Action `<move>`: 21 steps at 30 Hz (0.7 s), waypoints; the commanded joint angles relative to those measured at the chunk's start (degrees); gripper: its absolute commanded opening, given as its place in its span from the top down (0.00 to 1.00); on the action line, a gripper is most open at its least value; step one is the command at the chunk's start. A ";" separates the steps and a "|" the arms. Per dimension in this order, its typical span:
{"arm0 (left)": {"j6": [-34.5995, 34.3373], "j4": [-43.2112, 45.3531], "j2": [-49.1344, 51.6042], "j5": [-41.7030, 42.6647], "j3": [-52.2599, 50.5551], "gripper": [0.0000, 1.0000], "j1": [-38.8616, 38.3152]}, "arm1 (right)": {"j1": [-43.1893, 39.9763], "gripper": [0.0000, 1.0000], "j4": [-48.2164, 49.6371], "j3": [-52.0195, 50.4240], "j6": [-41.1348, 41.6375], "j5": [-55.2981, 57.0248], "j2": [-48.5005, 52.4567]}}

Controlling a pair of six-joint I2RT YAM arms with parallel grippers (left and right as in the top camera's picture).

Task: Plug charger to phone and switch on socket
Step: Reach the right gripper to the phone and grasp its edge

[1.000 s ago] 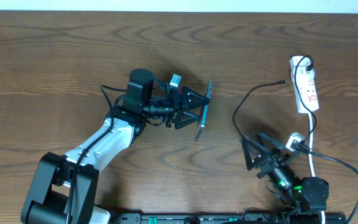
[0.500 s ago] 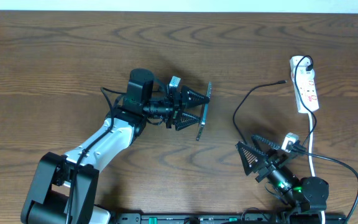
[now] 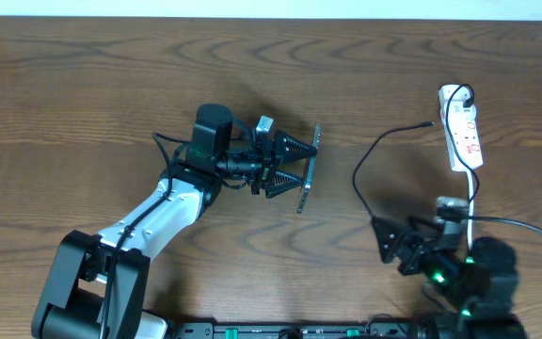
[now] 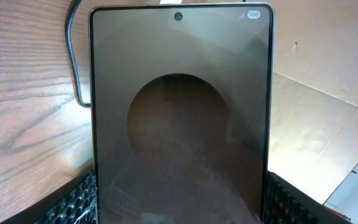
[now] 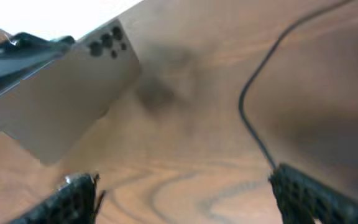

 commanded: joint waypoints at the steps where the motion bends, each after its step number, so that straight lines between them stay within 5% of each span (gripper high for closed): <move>1: 0.15 0.74 -1.18 1.77 0.24 0.42 0.20 | 0.17 0.12 -8.31 11.13 -1.46 3.61 2.32; 5: 0.15 0.74 -1.18 1.75 0.24 0.42 0.20 | 0.17 0.01 -13.92 17.11 3.23 3.58 2.67; 12: 0.15 0.76 -1.18 1.73 0.24 0.42 0.20 | 0.17 0.01 -8.28 17.90 6.14 -0.59 4.61; 16: 0.15 0.76 -1.18 1.73 0.24 0.42 0.20 | 0.17 0.01 -1.95 20.63 4.61 -0.94 13.51; 21: 0.11 0.74 -1.18 1.33 0.24 0.42 0.20 | 2.03 0.01 -5.95 34.88 -0.13 2.47 28.41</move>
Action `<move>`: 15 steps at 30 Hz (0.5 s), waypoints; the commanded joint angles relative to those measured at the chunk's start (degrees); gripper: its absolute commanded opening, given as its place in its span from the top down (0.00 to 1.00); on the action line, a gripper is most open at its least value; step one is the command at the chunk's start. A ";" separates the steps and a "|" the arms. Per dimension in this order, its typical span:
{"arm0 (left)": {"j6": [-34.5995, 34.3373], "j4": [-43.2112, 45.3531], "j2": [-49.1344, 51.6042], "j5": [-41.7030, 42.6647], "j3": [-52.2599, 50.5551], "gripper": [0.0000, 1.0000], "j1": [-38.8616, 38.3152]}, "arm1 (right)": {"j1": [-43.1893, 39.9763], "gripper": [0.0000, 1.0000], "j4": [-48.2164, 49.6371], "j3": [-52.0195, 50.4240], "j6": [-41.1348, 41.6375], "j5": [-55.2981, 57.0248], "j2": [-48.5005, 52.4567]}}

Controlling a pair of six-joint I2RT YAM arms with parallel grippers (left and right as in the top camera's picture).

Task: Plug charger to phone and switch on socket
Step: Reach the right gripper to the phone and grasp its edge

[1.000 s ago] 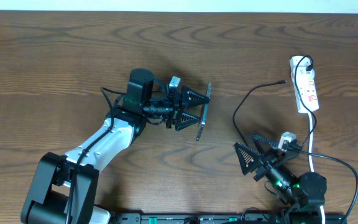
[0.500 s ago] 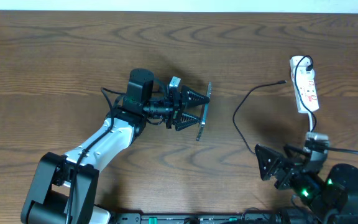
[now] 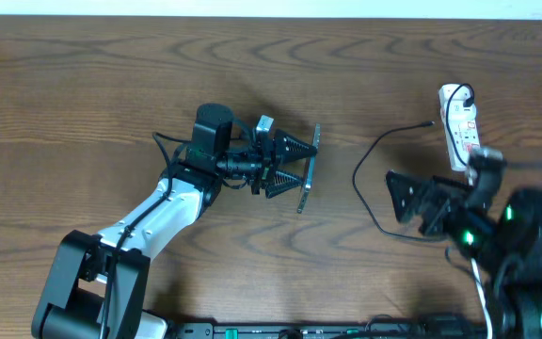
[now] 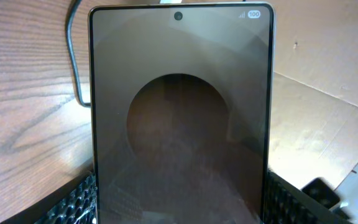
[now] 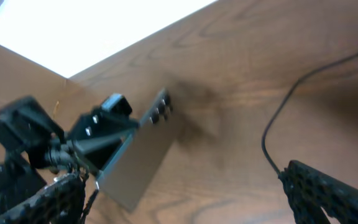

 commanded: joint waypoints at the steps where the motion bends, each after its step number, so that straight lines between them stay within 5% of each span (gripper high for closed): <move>1: 0.13 0.81 -1.18 1.18 0.24 0.42 0.17 | 4.52 0.01 -5.09 13.03 -2.91 8.59 7.93; 6: 0.15 0.83 -1.18 1.18 0.24 0.42 0.17 | 22.75 0.01 -15.30 24.15 3.21 26.45 18.12; 15: 0.15 0.83 -1.18 1.16 0.24 0.42 0.17 | 48.68 0.01 -18.53 24.11 22.18 50.36 32.63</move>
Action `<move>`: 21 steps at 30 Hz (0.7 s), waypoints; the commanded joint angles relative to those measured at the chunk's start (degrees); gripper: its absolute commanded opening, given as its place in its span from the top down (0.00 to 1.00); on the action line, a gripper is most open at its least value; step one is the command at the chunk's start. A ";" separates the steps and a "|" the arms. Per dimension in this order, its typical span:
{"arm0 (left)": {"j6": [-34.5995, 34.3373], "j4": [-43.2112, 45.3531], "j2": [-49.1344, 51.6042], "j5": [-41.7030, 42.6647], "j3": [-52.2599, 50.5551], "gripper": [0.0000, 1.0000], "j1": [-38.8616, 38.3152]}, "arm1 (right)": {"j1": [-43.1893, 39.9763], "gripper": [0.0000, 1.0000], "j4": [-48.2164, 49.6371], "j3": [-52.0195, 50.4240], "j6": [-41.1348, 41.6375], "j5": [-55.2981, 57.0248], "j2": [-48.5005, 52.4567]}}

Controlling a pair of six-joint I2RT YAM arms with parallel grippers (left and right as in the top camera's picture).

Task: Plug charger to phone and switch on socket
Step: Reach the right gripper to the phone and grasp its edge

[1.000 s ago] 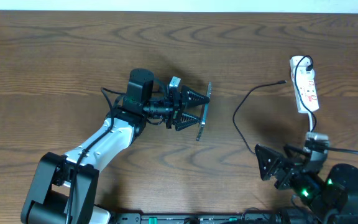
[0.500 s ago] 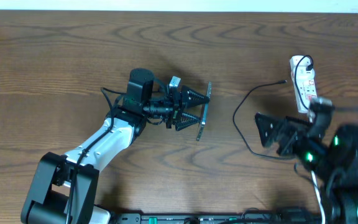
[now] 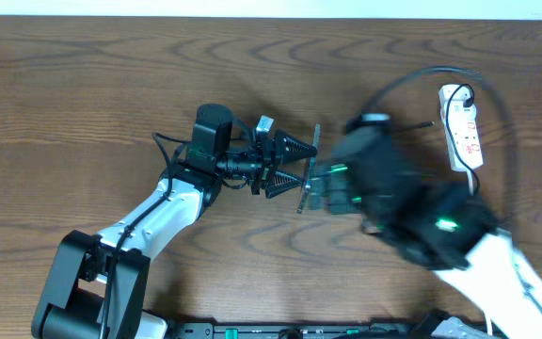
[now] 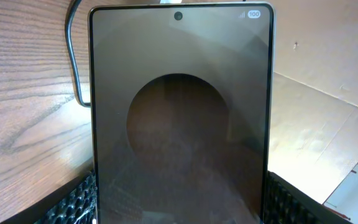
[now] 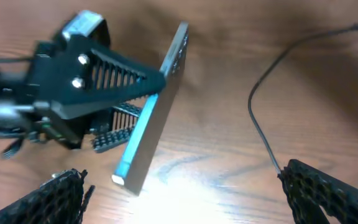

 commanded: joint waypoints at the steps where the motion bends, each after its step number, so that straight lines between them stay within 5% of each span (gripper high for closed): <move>1: 0.15 0.76 -1.18 1.25 0.26 0.42 0.20 | 6.64 0.01 0.28 0.15 9.77 11.87 3.91; 13: 0.15 0.74 -1.18 1.27 0.26 0.42 0.20 | 14.62 0.01 0.37 -0.37 22.53 19.69 11.43; 21: 0.15 0.74 -1.18 1.29 0.26 0.42 0.20 | 16.20 0.04 -1.07 -0.46 23.63 22.32 13.75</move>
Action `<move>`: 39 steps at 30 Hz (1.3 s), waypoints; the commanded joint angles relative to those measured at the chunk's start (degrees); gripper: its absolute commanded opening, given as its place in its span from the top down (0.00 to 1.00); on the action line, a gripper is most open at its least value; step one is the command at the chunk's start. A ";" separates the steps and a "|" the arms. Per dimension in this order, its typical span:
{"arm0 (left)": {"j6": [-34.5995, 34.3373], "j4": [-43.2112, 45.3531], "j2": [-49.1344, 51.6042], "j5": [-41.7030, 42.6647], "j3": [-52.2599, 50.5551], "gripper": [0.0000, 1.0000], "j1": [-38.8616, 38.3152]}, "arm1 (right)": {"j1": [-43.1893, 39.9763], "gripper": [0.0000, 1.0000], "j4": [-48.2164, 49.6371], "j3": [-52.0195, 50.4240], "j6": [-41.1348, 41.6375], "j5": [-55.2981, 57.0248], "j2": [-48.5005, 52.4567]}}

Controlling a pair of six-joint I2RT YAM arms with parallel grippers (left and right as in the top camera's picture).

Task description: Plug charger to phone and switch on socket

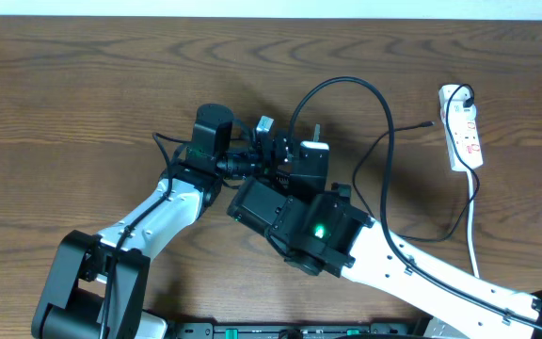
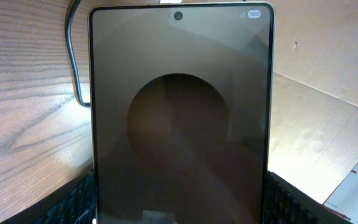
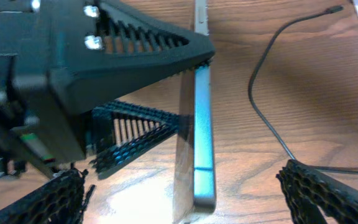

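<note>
The phone [image 2: 179, 112] stands on its long edge on the table, screen dark, with my left gripper [image 2: 179, 208] shut on its lower part. In the right wrist view the phone [image 3: 197, 130] shows edge-on. My right gripper [image 3: 194, 199] is open, its fingers wide on either side of the phone's near end and not touching it. The black charger cable [image 3: 263, 118] curves over the wood to the right, its plug tip [image 1: 429, 123] lying loose. The white power strip [image 1: 462, 127] lies at the far right. From overhead, the right arm covers most of the phone.
The wooden table [image 1: 83, 85] stretches out to the left and back. The right arm [image 1: 403, 264] crosses the front of the table from the lower right. Its own black cable [image 1: 346, 89] loops above the phone. The strip's white cord [image 1: 473, 226] runs toward the front edge.
My right gripper has moved left and closer, from just right of the phone to straddling its near end, still open. The left gripper and the phone have not moved.
My left gripper held the phone upright on edge at every moment. The right gripper was open, low at the front right. Then it was up beside the power strip, then close to the phone's right side. Now it is around the phone's end.
</note>
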 commanded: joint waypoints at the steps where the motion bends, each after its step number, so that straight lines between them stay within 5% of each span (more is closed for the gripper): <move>1: 0.13 0.74 -1.18 1.27 0.26 0.42 0.20 | 0.72 0.05 -0.48 -0.55 1.51 3.76 0.07; 18: 0.13 0.74 -1.18 1.25 0.26 0.42 0.20 | 0.68 0.20 0.70 -1.70 3.87 5.49 5.27; 23: 0.13 0.74 -1.18 1.25 0.26 0.42 0.20 | 0.66 0.46 2.14 -1.70 3.87 6.10 5.33; 39: 0.13 0.74 -1.18 1.25 0.26 0.42 0.20 | 0.68 0.88 2.14 -1.73 3.87 6.73 5.35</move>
